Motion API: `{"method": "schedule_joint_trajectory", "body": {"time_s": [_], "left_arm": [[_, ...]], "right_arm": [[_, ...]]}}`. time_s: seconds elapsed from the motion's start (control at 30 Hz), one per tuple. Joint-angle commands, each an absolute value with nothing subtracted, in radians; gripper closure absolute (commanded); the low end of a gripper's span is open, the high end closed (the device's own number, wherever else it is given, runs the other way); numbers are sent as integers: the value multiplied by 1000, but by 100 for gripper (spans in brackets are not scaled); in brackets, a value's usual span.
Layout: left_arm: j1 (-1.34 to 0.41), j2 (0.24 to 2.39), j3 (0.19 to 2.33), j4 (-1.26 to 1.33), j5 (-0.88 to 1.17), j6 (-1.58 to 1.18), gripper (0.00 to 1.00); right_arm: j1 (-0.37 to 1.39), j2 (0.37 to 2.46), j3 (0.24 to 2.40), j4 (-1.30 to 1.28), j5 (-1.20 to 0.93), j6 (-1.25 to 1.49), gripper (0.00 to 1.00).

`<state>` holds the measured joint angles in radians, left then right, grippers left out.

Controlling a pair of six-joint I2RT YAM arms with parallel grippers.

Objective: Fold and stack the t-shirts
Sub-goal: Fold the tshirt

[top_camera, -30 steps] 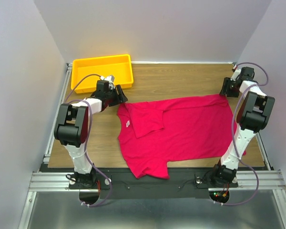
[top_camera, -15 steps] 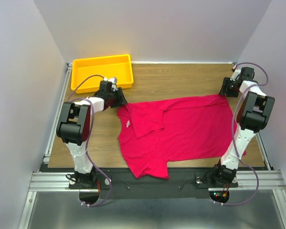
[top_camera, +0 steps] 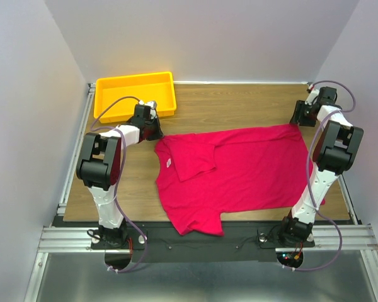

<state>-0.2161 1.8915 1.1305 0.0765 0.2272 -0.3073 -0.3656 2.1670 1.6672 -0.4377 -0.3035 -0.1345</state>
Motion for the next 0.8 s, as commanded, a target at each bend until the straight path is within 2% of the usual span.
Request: {"method": "schedule_joint_trajectory", "body": {"time_s": [0.0,0.5,0.77], "left_arm": [[-215,1836,1172,55,158,-262,100],[-204,1845,1177,41,164,-242,100],[-184,1833,1174,34,166,-238,100]], "right_arm": [[-370,2160,1727,-419,-307,-129,43],[-370,2229,1773,-437,-356,-92,42],[-370,2212,1727,-451,-368,-115,44]]}}
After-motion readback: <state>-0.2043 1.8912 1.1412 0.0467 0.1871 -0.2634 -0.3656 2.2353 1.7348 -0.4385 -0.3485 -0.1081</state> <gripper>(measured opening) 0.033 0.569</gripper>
